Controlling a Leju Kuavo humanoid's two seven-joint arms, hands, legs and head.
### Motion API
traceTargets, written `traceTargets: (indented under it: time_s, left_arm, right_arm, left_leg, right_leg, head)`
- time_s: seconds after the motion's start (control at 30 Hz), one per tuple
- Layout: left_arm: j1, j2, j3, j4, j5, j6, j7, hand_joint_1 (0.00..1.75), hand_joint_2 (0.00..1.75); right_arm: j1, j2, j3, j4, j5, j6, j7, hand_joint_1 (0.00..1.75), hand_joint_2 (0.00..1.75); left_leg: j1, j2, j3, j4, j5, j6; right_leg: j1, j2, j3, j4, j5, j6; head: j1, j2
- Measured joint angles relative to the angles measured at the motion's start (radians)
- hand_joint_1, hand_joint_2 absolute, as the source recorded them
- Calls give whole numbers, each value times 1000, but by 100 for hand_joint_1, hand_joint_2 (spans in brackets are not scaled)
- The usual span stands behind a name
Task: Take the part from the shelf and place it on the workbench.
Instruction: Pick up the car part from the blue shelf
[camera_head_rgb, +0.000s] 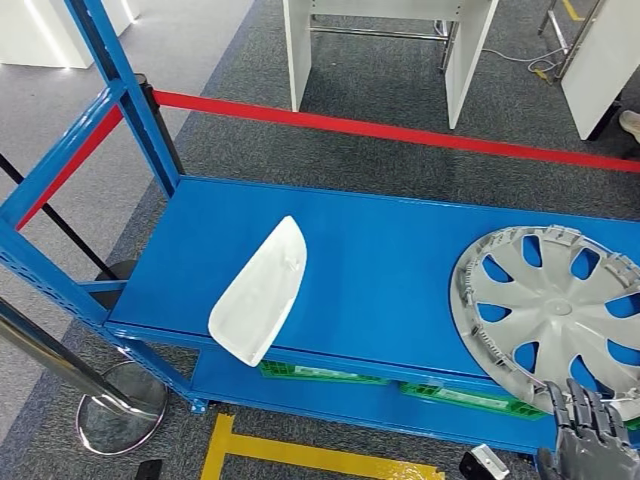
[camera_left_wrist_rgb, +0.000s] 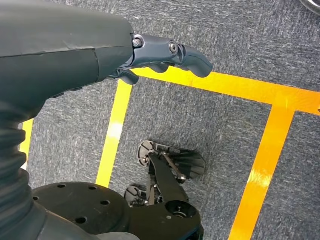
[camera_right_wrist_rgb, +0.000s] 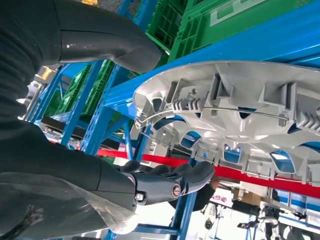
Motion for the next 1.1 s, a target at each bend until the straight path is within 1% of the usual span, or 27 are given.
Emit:
traceTargets:
  time_s: [0.27,0.43,0.53,0.7,1.1]
  left_arm:
    - [0,-2,0,0,-7,-5,0,0,175]
    - [-1,-5,0,0,-13,-6,0,0,175]
    - [-2,-6,0,0,-17,-8,0,0,175]
    - [-3,-6,0,0,-18,-9,2,0,175]
    - [-4,-6,0,0,-24,-13,2,0,175]
  right_arm:
    - [0,13,-27,0,14,17,0,0,175]
    - [0,25,-68,12,-14,22,-2,0,175]
    - [0,37,-106,35,-45,23,-16,0,175]
    - [-1,52,-150,64,-59,23,-35,0,175]
    - [-5,85,-199,93,-70,67,-67,0,175]
  left_leg:
    - [0,0,0,0,0,0]
    - [0,0,0,0,0,0]
    - [0,0,0,0,0,0]
    - [0,0,0,0,0,0]
    - [0,0,0,0,0,0]
  right_leg:
    - [0,0,0,0,0,0]
    - [0,0,0,0,0,0]
    - [0,0,0,0,0,0]
    - [0,0,0,0,0,0]
    - [0,0,0,0,0,0]
  head:
    - [0,0]
    - [0,0]
    - [0,0]
    - [0,0]
    - [0,0]
